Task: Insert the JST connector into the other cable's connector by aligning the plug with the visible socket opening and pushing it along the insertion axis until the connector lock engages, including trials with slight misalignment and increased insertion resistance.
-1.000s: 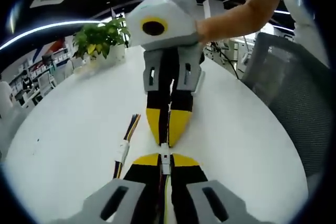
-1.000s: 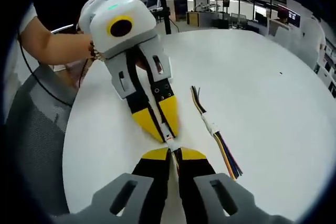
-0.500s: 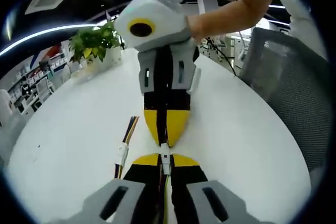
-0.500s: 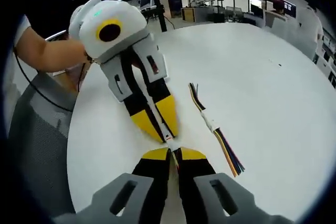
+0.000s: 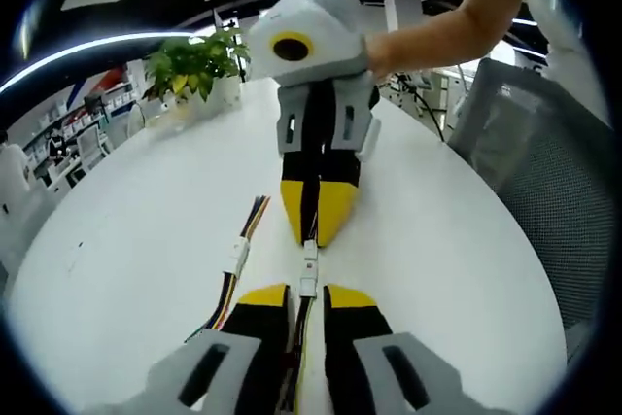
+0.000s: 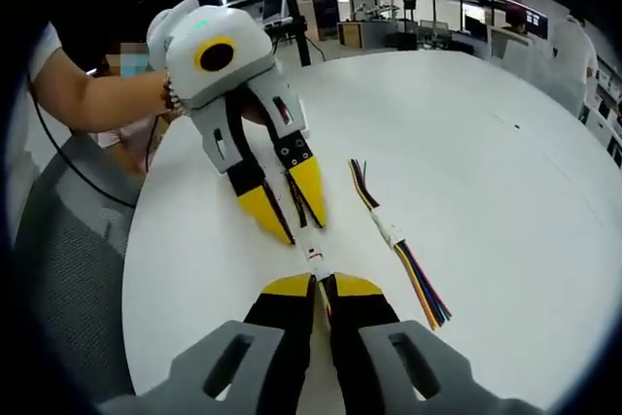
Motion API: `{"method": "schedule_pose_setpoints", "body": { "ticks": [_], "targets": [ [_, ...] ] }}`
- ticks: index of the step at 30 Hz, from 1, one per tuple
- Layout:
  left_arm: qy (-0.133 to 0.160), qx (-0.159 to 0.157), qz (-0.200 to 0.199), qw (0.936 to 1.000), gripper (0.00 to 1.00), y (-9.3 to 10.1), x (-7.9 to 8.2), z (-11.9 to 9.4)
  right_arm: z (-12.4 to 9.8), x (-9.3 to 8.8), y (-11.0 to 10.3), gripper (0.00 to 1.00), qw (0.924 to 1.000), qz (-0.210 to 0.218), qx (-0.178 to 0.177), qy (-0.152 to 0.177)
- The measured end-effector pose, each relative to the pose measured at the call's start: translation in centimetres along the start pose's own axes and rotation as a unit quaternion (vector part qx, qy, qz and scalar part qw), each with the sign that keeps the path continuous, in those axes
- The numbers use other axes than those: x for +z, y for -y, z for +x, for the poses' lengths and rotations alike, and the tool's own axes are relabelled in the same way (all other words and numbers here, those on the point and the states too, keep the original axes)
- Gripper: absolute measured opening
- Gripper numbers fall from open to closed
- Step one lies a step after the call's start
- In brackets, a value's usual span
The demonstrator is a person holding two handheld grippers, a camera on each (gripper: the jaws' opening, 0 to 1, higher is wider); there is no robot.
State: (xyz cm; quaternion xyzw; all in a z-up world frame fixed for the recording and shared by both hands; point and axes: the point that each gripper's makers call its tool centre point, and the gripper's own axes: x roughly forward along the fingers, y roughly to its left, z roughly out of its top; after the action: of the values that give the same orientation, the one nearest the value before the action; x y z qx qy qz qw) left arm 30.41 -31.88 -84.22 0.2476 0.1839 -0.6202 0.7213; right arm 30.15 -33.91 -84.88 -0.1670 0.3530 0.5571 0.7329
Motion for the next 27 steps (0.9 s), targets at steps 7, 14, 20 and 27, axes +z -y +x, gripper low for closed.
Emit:
{"method": "schedule_pose_setpoints", "body": {
  "ticks": [7, 14, 20, 27],
  "targets": [
    [0.003, 0.002, 0.003, 1.0000, 0.00, -0.1, 0.2, 0.0, 0.0, 0.0, -0.1, 0.03, 1.0000, 0.001, -0.001, -0.008],
    [0.005, 0.004, 0.002, 1.0000, 0.00, -0.3, 0.3, 0.1, -0.1, 0.1, -0.1, 0.03, 0.9997, -0.009, -0.008, -0.019],
    [0.008, 0.004, -0.003, 1.0000, 0.00, -0.3, 0.4, 0.1, 0.1, -0.1, 0.0, 0.03, 0.9988, -0.026, -0.019, -0.038],
    [0.043, -0.002, -0.014, 0.9990, 0.00, -0.1, 1.8, 0.3, 0.2, 0.5, 0.7, 0.03, 0.9995, -0.006, -0.017, -0.028]
  ]
}}
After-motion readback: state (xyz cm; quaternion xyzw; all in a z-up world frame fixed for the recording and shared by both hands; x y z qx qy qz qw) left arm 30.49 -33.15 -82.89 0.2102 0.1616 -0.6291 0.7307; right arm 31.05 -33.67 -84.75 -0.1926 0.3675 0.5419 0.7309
